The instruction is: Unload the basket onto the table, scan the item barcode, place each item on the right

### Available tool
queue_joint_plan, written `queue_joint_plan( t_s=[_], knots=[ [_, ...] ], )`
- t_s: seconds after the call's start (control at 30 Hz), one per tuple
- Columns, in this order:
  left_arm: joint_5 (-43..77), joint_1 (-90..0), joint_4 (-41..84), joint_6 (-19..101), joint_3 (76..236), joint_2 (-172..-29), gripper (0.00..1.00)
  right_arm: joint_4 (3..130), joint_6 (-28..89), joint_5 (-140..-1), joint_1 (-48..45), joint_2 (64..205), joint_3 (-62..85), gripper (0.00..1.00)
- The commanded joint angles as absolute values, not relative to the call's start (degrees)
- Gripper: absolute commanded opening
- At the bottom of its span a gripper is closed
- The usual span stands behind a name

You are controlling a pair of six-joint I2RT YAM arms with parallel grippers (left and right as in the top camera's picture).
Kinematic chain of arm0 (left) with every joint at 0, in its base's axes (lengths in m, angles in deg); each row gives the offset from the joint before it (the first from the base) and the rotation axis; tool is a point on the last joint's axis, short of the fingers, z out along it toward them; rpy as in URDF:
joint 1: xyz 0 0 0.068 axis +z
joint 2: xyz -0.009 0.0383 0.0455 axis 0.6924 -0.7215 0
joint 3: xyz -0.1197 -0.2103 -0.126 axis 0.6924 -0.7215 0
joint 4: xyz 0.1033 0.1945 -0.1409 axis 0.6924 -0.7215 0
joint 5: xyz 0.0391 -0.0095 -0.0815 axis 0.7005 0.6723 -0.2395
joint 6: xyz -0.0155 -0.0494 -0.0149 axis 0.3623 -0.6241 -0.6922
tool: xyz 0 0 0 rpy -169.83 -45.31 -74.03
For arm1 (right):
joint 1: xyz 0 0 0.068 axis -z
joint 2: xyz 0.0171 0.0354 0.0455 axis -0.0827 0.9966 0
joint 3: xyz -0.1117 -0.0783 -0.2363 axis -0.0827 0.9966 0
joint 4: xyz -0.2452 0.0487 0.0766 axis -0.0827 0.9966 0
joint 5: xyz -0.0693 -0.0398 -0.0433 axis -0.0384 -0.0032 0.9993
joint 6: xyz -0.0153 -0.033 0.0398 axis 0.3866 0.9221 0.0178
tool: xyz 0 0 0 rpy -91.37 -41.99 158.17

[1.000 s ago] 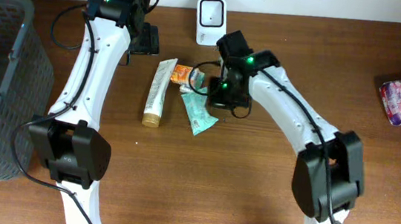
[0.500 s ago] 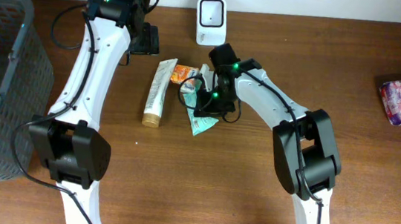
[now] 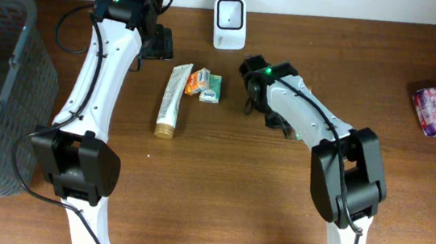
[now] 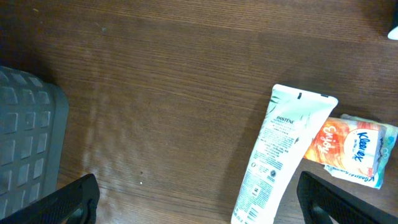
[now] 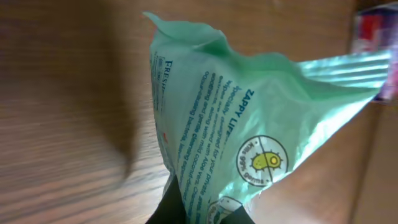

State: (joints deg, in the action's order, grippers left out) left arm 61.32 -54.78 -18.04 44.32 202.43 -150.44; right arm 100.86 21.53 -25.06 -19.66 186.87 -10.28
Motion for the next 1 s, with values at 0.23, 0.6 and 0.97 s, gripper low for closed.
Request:
queue_joint_plan(
  t_s=[0.23,0.6,0.97],
  knots=[
    [61.91,-54.78,-18.06,43.60,202.47,-149.79,0.99,93.75,19.63,-42.44,-21.69,186.79,-4.71,0.56],
    [61.91,-54.78,-18.06,43.58,202.47,-149.79,0.99,98.00,33.91,-42.83,-6.85,186.79,-11.62,0.62],
    [61.91,-54.78,-18.06,43.60,202.47,-149.79,0.99,99.48,41.58,-58.92,7.14,186.79,-11.62,0.32]
  ],
)
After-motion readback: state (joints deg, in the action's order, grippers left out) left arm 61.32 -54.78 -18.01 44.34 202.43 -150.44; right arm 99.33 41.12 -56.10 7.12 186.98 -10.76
